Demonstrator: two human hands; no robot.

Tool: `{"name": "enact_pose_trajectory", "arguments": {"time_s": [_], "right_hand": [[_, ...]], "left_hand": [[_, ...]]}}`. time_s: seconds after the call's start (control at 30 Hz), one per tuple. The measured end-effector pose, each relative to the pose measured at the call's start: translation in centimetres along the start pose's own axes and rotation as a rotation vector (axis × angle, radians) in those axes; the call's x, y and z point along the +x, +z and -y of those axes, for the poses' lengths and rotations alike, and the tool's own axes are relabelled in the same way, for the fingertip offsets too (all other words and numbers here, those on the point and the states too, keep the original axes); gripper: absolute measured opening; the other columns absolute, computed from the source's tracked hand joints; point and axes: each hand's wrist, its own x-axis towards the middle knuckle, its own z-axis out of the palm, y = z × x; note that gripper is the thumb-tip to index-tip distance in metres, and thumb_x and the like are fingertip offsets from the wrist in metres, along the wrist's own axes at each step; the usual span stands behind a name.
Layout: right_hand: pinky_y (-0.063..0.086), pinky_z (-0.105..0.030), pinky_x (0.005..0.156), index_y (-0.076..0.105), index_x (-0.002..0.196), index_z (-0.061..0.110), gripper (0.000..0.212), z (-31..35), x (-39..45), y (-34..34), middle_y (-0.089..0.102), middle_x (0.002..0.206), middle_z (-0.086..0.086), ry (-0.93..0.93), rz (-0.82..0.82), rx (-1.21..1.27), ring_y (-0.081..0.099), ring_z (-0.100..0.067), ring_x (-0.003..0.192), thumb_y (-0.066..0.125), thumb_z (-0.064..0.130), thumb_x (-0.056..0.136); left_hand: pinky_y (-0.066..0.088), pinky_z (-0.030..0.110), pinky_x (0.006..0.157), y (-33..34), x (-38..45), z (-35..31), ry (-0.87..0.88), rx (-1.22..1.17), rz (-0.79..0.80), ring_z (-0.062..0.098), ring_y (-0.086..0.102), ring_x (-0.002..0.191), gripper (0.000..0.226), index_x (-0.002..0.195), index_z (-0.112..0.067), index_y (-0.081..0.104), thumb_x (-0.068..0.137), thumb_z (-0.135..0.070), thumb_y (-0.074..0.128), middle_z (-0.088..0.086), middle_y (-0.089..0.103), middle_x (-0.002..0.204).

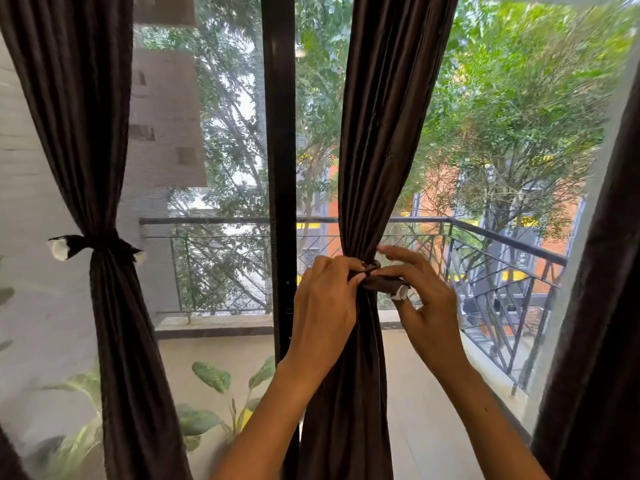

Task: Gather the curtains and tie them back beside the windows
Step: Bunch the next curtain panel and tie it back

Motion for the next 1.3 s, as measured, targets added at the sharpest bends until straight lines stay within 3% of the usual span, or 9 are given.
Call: {"name": "enact_pose_trajectory", "arguments": {"time_s": [0.17, 0.27, 0.43, 0.53, 0.63, 0.77, 0.97, 1.1, 1.3], "right_hand": [[0.043, -0.015, 0.074, 0.060, 0.096, 0.010, 0.015, -1.1, -0.1, 0.6, 0.066, 0.093, -0.001, 0.153, -0.085, 0.005, 0.060, -0.002, 0.085, 0.046, 0.013, 0.096], [0.042, -0.009, 0.072, 0.055, 0.091, 0.017, 0.005, -0.9, 0.4, 1.4, 0.064, 0.080, 0.005, 0.227, -0.195, -0.005, 0.061, 0.002, 0.078, 0.058, 0.014, 0.093], [0.046, -0.013, 0.070, 0.045, 0.085, 0.020, 0.027, -1.0, 0.9, 2.6, 0.060, 0.072, 0.002, 0.253, -0.343, -0.048, 0.062, -0.008, 0.073, 0.071, 0.014, 0.085], [0.046, -0.025, 0.079, 0.056, 0.098, 0.023, 0.008, -1.6, 0.3, 3.3, 0.063, 0.089, 0.001, 0.122, -0.254, -0.161, 0.060, -0.019, 0.087, 0.059, 0.017, 0.093], [0.040, -0.031, 0.090, 0.064, 0.111, 0.009, 0.026, -2.0, -0.3, 3.5, 0.064, 0.100, -0.004, 0.006, -0.133, -0.248, 0.055, -0.019, 0.097, 0.045, 0.016, 0.094], [0.035, -0.047, 0.099, 0.059, 0.127, 0.009, 0.042, -2.4, -0.8, 3.4, 0.057, 0.104, -0.003, -0.061, -0.003, -0.385, 0.048, -0.019, 0.103, 0.051, 0.017, 0.087], [0.021, -0.050, 0.110, 0.070, 0.109, 0.018, 0.031, -1.7, 0.2, 3.1, 0.061, 0.092, -0.004, -0.044, -0.025, -0.602, 0.048, -0.019, 0.098, 0.045, 0.024, 0.091], [0.026, -0.048, 0.105, 0.071, 0.093, 0.015, 0.028, -1.1, 0.9, 2.5, 0.058, 0.086, -0.004, -0.065, 0.089, -0.714, 0.047, -0.022, 0.092, 0.047, 0.027, 0.084], [0.036, -0.028, 0.070, 0.065, 0.078, 0.007, 0.034, -1.4, 1.8, 1.5, 0.049, 0.086, -0.003, -0.053, 0.259, -0.587, 0.042, -0.019, 0.082, 0.054, 0.039, 0.073]], "left_hand": [[0.037, 0.030, 0.068, 1.0, -0.3, 0.1, 0.076, 0.100, -0.028, 0.017, 0.049, 0.081, 0.014, 0.100, -0.014, 0.053, 0.095, -0.021, 0.042, 0.002, 0.059, 0.096], [0.039, 0.032, 0.072, 1.4, -0.5, 0.1, 0.107, 0.103, -0.030, 0.017, 0.053, 0.090, 0.009, 0.098, -0.013, 0.053, 0.095, -0.018, 0.046, 0.000, 0.063, 0.102], [0.037, 0.027, 0.076, 1.6, -0.5, 0.2, 0.051, 0.073, -0.018, 0.015, 0.052, 0.092, 0.013, 0.101, -0.014, 0.053, 0.095, -0.021, 0.043, -0.001, 0.062, 0.101], [0.037, 0.027, 0.077, 1.6, -0.7, 0.3, 0.019, 0.050, -0.005, 0.015, 0.051, 0.093, 0.015, 0.100, -0.013, 0.054, 0.095, -0.021, 0.042, -0.002, 0.061, 0.102], [0.036, 0.026, 0.078, 1.5, -0.8, 0.4, -0.036, 0.025, 0.009, 0.015, 0.050, 0.091, 0.018, 0.096, -0.015, 0.054, 0.096, -0.025, 0.039, -0.002, 0.060, 0.100], [0.036, 0.027, 0.079, 1.5, -0.6, 0.8, -0.057, 0.037, 0.024, 0.016, 0.051, 0.092, 0.021, 0.096, -0.014, 0.056, 0.095, -0.026, 0.039, -0.002, 0.061, 0.101], [0.036, 0.032, 0.079, 1.5, -0.3, 1.3, -0.026, 0.091, 0.000, 0.017, 0.052, 0.096, 0.021, 0.092, -0.012, 0.058, 0.092, -0.024, 0.042, -0.003, 0.064, 0.106], [0.036, 0.033, 0.080, 1.3, -0.2, 1.5, 0.002, 0.110, -0.014, 0.017, 0.054, 0.098, 0.022, 0.091, -0.011, 0.060, 0.093, -0.025, 0.043, -0.003, 0.066, 0.108], [0.035, 0.032, 0.078, 1.4, -0.4, 0.8, 0.029, 0.090, -0.028, 0.014, 0.055, 0.096, 0.019, 0.091, -0.012, 0.061, 0.093, -0.024, 0.046, -0.006, 0.066, 0.109]]}}
